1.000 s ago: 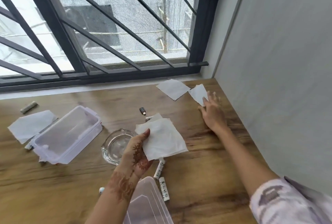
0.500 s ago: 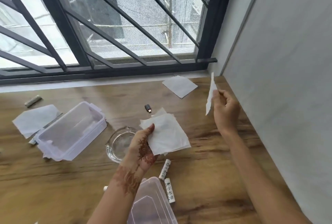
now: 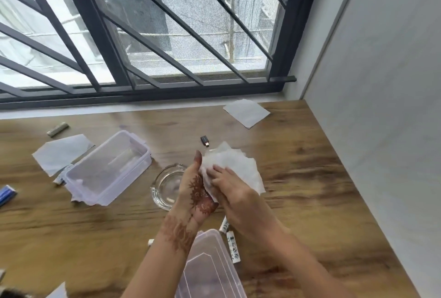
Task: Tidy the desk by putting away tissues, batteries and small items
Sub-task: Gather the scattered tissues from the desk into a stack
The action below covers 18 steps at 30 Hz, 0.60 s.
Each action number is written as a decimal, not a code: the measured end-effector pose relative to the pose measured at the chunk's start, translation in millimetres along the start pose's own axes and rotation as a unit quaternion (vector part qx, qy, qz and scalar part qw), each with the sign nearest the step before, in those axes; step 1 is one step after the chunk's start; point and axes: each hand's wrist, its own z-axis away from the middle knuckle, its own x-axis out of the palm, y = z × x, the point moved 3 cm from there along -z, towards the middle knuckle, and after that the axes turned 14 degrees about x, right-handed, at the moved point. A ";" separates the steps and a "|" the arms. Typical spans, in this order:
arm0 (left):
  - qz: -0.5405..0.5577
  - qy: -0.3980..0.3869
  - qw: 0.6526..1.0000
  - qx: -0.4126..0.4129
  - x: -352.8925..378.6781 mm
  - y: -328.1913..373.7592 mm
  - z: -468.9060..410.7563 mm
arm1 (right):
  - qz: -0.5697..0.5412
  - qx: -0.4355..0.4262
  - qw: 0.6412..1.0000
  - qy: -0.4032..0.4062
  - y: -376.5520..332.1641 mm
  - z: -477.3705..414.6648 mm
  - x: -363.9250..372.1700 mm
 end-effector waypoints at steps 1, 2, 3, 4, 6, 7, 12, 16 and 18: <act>-0.015 -0.004 1.000 -0.005 -1.9 0.7 0.8 | -0.005 0.007 1.000 -0.014 -1.2 0.9 -0.6; -0.024 -0.008 1.000 -0.010 -3.4 1.1 1.8 | -0.016 0.013 0.999 -0.024 -2.3 1.1 -1.9; -0.027 -0.010 1.000 -0.012 -3.6 1.1 2.7 | -0.032 0.019 0.999 -0.030 -4.0 0.7 -3.9; -0.031 -0.011 0.999 -0.008 -4.0 0.9 2.9 | -0.058 0.030 0.997 -0.033 -5.3 -0.1 -6.8; -0.041 -0.012 0.999 0.014 -3.6 1.9 1.1 | -0.125 0.063 0.990 -0.022 -2.8 -5.0 -14.6; -0.041 -0.010 0.999 0.021 -3.5 3.0 -0.3 | -0.145 0.079 0.986 0.000 0.9 -10.6 -19.0; -0.062 0.023 0.997 0.042 -8.3 12.0 -8.2 | -0.081 0.162 0.974 0.139 41.4 -55.1 -40.1; -0.064 0.038 0.996 0.046 -12.7 17.8 -13.3 | 0.022 0.242 0.964 0.106 98.1 -101.2 -37.2; -0.071 0.050 0.995 0.044 -15.2 20.7 -16.0 | 0.076 0.264 0.960 0.058 125.4 -117.0 -34.3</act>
